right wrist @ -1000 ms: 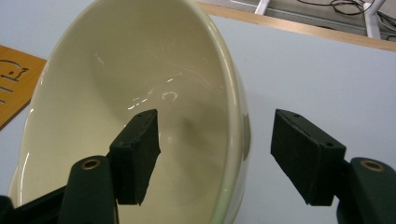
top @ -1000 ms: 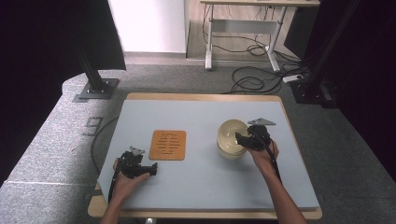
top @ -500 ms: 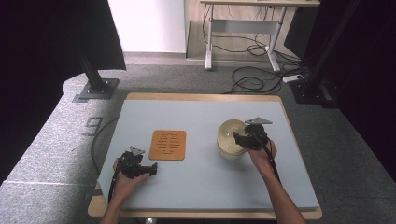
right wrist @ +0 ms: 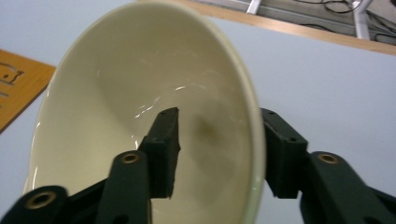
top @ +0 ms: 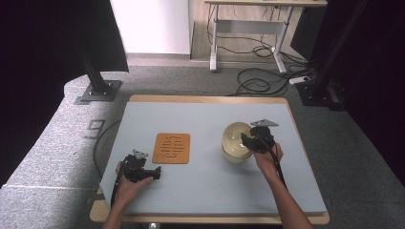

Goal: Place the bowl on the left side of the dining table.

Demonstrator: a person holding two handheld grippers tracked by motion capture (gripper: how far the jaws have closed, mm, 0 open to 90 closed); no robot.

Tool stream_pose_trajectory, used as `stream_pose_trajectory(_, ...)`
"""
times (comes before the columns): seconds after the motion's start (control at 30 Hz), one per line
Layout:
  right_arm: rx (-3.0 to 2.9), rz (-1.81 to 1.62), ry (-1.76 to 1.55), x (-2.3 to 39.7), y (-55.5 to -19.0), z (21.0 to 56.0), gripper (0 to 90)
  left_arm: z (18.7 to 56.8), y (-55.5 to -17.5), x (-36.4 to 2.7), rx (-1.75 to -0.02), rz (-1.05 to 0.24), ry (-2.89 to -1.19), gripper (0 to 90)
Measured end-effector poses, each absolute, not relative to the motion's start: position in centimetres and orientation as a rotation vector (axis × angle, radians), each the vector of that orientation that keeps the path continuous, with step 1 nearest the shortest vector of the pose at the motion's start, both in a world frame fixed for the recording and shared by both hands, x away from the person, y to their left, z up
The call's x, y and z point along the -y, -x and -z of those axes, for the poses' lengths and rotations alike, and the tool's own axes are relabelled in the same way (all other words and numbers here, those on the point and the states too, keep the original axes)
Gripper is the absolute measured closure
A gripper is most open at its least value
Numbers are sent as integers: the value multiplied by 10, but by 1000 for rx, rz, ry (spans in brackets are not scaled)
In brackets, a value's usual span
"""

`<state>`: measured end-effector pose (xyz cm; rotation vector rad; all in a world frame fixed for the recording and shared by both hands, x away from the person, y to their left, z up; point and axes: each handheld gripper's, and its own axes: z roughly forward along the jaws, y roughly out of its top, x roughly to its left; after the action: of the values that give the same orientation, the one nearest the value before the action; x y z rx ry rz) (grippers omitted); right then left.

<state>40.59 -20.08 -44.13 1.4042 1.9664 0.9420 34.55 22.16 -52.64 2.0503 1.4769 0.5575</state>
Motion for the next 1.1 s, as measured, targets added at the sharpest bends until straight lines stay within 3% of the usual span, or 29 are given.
stream_pose_trajectory(0.5,-1928,-890,-1411,206,-408,438,774,526,-346,-222,-1477,-558,-2051,0)
stream_pose_trajectory(1.1,-1930,-979,-1487,213,-411,437,784,526,-346,-222,-1477,-557,-2051,0)
